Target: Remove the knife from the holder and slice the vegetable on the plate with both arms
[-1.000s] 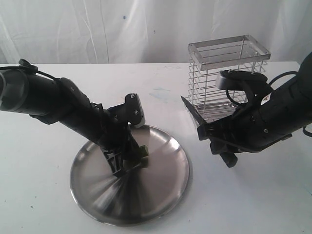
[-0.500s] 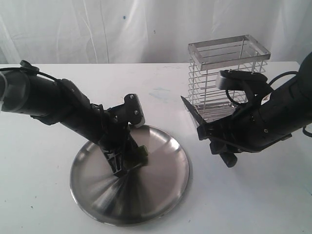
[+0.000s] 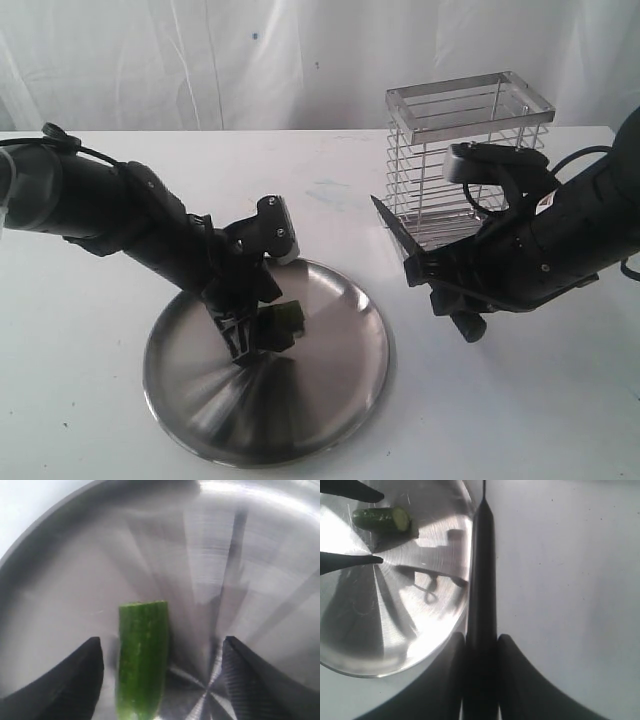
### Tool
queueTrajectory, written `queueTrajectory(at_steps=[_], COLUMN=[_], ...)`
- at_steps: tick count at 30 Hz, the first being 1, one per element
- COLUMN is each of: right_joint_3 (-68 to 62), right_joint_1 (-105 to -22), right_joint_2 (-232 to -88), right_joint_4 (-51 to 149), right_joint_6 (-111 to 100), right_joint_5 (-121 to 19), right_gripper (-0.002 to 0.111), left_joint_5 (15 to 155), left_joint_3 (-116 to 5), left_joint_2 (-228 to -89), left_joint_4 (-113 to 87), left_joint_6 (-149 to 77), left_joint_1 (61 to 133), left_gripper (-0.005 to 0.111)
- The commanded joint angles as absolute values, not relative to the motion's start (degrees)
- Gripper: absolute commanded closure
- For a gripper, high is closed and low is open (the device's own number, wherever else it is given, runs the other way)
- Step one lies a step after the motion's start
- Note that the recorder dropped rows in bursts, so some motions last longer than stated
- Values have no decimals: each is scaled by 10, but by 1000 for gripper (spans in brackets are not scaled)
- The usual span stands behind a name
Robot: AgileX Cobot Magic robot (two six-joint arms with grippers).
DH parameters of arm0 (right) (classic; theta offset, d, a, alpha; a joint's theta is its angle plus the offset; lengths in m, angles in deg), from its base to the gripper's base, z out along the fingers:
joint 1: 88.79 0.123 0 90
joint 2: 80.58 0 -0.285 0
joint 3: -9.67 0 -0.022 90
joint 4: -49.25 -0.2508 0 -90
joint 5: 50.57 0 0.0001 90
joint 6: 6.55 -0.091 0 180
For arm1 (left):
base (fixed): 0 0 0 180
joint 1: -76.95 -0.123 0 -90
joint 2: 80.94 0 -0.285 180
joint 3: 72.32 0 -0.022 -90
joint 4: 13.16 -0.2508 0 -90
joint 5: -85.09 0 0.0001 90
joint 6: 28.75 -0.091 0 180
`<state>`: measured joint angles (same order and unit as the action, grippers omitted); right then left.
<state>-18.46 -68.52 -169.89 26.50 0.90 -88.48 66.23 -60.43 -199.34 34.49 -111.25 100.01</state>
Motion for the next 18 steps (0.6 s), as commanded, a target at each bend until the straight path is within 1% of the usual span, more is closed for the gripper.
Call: queueTrajectory(at_steps=[1, 10, 13, 18], right_joint_3=[-180, -179, -179, -179], right_joint_1=[-689, -687, -670, -615], right_joint_2=[-1699, -1699, -1699, -1699], right_joint_4=[264, 251, 251, 255], right_joint_6=[9, 9, 8, -47], right_joint_5=[-878, -857, -853, -832], right_gripper=[108, 108, 108, 108], left_joint_5=[664, 677, 678, 663], left_joint_3=[-605, -605, -605, -605], left_joint_2=[-1993, -1933, -1902, -1852], left_joint_4=[347, 347, 334, 324], left_joint_6=[-1105, -1110, -1110, -1105], left_joint_1=[1001, 1001, 1001, 997], left_gripper=[34, 34, 34, 35])
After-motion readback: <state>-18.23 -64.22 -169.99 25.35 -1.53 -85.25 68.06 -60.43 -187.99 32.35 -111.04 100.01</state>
